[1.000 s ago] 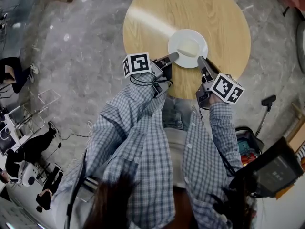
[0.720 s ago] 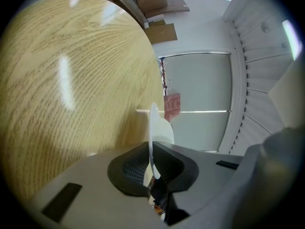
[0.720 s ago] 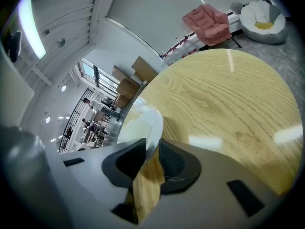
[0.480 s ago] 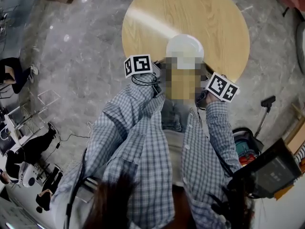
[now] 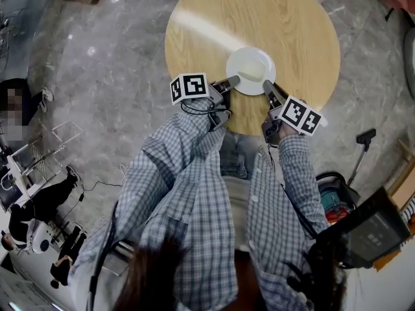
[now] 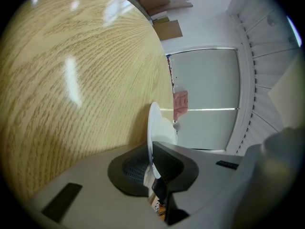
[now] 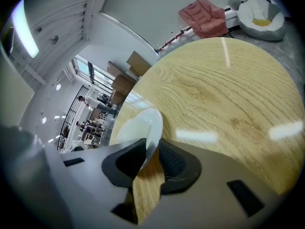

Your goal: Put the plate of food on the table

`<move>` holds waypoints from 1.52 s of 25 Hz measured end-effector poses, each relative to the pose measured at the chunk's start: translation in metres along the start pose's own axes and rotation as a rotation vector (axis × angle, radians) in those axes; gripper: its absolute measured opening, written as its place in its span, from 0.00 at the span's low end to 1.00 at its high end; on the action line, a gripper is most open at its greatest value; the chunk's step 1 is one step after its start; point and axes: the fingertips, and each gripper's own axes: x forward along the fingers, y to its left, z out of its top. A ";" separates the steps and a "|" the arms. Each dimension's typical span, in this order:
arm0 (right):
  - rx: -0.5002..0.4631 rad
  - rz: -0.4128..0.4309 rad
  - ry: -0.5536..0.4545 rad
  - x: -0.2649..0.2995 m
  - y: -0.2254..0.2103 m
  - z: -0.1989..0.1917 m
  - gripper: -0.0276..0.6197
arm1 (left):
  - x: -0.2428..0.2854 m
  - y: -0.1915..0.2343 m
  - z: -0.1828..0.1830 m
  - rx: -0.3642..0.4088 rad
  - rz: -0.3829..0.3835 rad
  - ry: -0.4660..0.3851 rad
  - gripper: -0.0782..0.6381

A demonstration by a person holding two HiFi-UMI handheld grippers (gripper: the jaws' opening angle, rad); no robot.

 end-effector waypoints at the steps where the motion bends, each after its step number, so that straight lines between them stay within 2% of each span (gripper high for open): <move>1: -0.002 -0.005 0.002 0.001 -0.001 0.000 0.18 | 0.001 0.000 0.000 0.001 0.004 0.000 0.15; 8: -0.061 -0.064 0.045 0.006 -0.007 -0.004 0.18 | 0.003 0.006 0.000 0.006 0.037 0.008 0.14; 13: -0.118 -0.072 0.064 0.007 -0.007 -0.004 0.18 | 0.003 0.006 0.002 0.017 0.047 0.006 0.14; 19: -0.240 -0.107 0.050 0.000 -0.010 -0.001 0.19 | 0.004 0.010 0.003 0.006 0.046 0.005 0.14; 21: -0.390 -0.146 0.038 -0.004 -0.009 0.002 0.19 | 0.004 0.012 0.003 0.004 0.047 0.005 0.14; 24: -0.770 -0.215 0.068 -0.008 0.005 -0.004 0.19 | 0.005 0.013 0.004 0.001 0.046 0.003 0.14; 26: -0.999 -0.221 0.106 -0.009 0.021 -0.017 0.19 | 0.005 0.012 0.004 -0.001 0.046 0.004 0.14; 29: -1.283 -0.205 0.152 -0.009 0.039 -0.039 0.19 | 0.005 0.012 0.004 0.000 0.048 0.008 0.14; 33: -1.611 -0.196 0.222 -0.004 0.050 -0.062 0.19 | 0.004 0.011 0.006 0.000 0.046 0.007 0.14; 38: -1.888 -0.227 0.297 0.008 0.047 -0.079 0.19 | 0.004 0.012 0.005 -0.014 0.044 0.000 0.14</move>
